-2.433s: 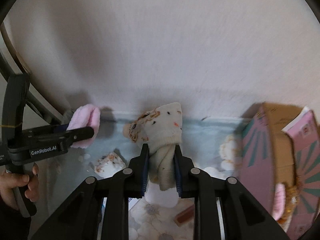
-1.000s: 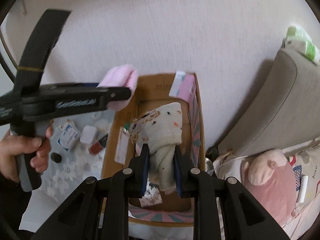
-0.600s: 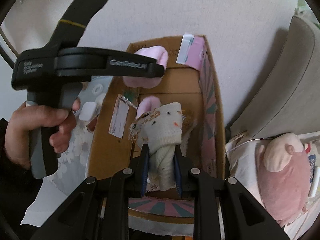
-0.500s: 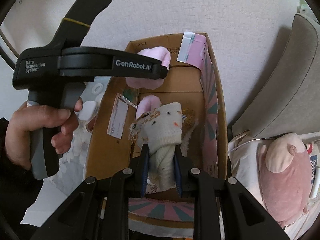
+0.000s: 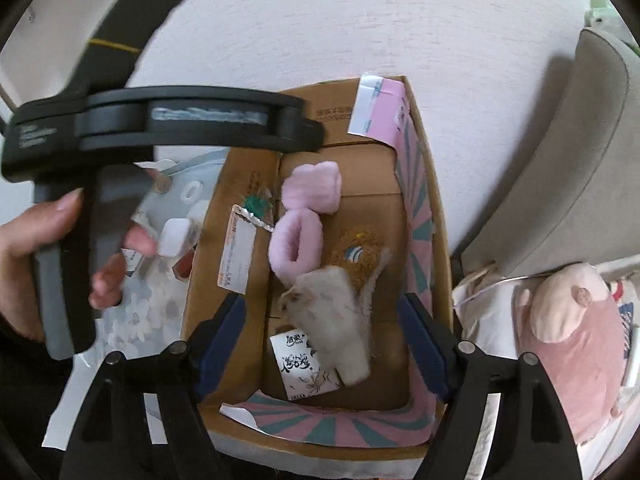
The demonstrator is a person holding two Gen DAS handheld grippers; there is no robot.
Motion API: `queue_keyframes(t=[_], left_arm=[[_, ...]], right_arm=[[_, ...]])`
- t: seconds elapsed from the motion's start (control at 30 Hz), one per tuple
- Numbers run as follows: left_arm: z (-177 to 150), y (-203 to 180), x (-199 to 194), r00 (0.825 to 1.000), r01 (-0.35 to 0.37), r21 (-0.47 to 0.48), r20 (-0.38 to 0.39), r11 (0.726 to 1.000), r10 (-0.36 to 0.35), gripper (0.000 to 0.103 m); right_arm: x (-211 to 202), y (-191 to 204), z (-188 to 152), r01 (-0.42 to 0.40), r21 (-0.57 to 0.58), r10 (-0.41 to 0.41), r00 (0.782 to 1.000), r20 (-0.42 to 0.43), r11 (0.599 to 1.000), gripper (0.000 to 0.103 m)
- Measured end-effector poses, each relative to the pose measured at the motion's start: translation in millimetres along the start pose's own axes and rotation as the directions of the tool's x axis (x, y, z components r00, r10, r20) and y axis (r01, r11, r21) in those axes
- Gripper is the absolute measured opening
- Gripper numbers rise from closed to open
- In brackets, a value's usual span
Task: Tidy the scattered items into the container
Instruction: 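Carry the pink slipper and white cloth into the box and release both, then grasp the black cylinder with the left gripper while the right grasps the toothbrush box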
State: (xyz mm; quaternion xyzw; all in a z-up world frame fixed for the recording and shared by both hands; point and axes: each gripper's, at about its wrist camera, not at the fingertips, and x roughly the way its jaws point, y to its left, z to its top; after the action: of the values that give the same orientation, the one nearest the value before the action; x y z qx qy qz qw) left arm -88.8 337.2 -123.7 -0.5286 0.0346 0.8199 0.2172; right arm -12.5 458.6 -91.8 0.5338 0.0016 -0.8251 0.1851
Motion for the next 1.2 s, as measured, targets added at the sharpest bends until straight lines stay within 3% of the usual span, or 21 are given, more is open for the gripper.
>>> queue_keyframes(t=[0.4, 0.67, 0.83, 1.0, 1.2], left_arm=[[-14, 37, -70, 0.998, -0.023, -0.035, 0.066, 0.999, 0.025, 0.103], [-30, 83, -115, 0.991, -0.064, -0.102, 0.110, 0.993, 0.075, 0.103], [-47, 125, -163, 0.970, -0.143, -0.165, 0.175, 0.976, 0.171, 0.103], [-72, 172, -204, 0.939, -0.220, -0.253, 0.208, 0.942, 0.275, 0.103], [-120, 222, -234, 0.916, -0.263, -0.360, 0.197, 0.895, 0.348, 0.103]], right_arm=[[-29, 21, 19, 0.009, 0.003, -0.009, 0.998, 0.055, 1.000, 0.075], [-45, 41, 38, 0.016, -0.023, -0.013, 0.993, 0.114, 1.000, 0.075], [-58, 61, 59, 0.028, -0.068, -0.015, 0.983, 0.182, 0.997, 0.075], [-70, 92, 76, 0.036, -0.163, 0.003, 0.972, 0.233, 0.986, 0.075], [-55, 130, 87, -0.089, -0.251, 0.143, 0.969, 0.204, 0.964, 0.075]])
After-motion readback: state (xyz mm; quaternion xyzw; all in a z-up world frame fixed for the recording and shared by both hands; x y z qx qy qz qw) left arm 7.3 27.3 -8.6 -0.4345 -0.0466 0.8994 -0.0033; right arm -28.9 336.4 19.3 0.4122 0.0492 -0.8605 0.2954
